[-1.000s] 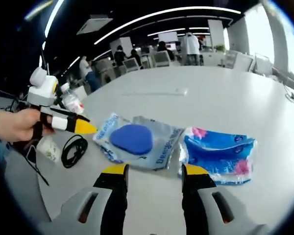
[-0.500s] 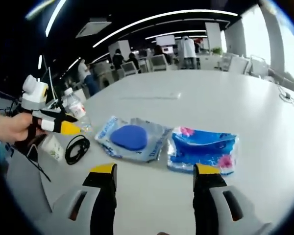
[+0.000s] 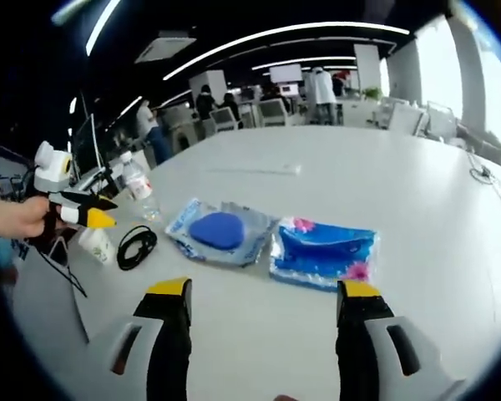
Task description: Arrange the tabletop items into an orderly group along one side of the table until the central work area is clear of visible clutter.
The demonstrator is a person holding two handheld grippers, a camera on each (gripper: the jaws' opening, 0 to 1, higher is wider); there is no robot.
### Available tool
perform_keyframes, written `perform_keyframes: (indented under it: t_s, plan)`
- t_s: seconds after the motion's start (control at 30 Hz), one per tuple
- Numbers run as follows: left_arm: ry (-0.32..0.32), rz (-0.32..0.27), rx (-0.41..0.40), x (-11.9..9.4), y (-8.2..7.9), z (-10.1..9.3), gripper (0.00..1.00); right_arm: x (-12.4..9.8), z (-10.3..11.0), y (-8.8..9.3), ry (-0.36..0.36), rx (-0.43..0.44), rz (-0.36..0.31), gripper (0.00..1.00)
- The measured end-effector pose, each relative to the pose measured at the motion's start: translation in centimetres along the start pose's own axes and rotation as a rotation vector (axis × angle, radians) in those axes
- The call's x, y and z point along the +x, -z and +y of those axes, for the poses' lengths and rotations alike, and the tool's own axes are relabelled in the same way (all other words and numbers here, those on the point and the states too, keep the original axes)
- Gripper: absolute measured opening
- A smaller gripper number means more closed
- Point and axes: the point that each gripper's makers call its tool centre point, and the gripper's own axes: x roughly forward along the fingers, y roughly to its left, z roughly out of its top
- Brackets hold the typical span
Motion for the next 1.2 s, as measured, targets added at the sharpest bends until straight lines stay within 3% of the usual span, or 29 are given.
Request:
perform_keyframes:
  t_s: [0.4,0.7,0.87,1.2]
  plan:
    - [0.007,-0.022,-0.038,-2.1,0.5,1.5,0.62,-2.4,0.1,-0.2,-0.071,-0.036,-0.025,0.79]
    - [0.034,-0.018,-0.011,-3.6,1.2,0.9,0.64,-4.5,-0.2,-0.1,-0.119,-0.061,-0.03,0.83]
    - [0.019,-0.016,-0.04,-4.7,2.1,1.7,0.64,-5.7,-0.3,-0.3,-0.138,-0.021,-0.052,0.82]
    - [0.02,-0.014,-0.091,-6.3,3.6,2.8,0.63,-7.7,0.0,0.6,-0.185,-0.076,-0.014,0.83]
